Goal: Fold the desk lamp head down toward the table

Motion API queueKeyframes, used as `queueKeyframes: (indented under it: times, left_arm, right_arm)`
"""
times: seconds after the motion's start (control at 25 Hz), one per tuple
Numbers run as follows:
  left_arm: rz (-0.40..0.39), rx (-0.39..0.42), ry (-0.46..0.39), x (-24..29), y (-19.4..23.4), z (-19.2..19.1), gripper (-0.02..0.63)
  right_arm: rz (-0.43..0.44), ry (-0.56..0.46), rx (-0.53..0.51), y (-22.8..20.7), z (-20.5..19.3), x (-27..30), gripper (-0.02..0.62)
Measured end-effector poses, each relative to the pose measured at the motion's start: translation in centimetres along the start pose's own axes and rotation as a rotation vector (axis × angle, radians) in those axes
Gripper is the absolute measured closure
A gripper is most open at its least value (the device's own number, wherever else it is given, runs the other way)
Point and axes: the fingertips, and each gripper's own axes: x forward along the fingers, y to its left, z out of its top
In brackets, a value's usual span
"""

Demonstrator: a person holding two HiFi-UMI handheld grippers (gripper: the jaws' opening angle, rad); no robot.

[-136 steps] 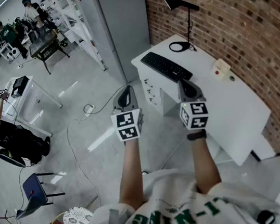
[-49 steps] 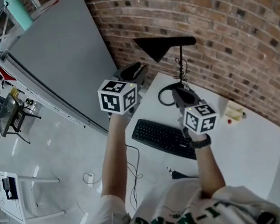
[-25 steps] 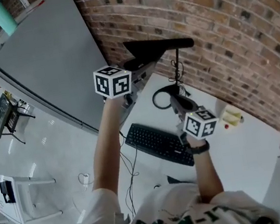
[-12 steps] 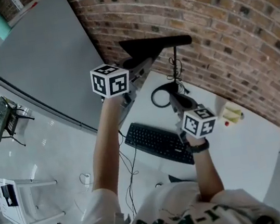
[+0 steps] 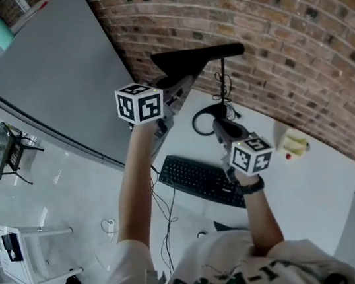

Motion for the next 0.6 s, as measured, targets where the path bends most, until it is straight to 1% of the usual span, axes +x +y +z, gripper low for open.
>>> queueKeyframes:
  times: [0.32, 0.6]
  left_arm:
    - [-0.006, -0.028, -0.012, -0.1, 0.2, -0.6, 0.574]
    - [-0.009, -0.051, -0.022, -0.1, 0.3, -1.5, 0.577]
  right_arm:
    - [-0.004, 0.012, -0.005, -0.5, -0.4, 0.0, 0.601]
    - [-0.015, 0.014, 0.019, -0.8, -0.7, -0.1, 0.601]
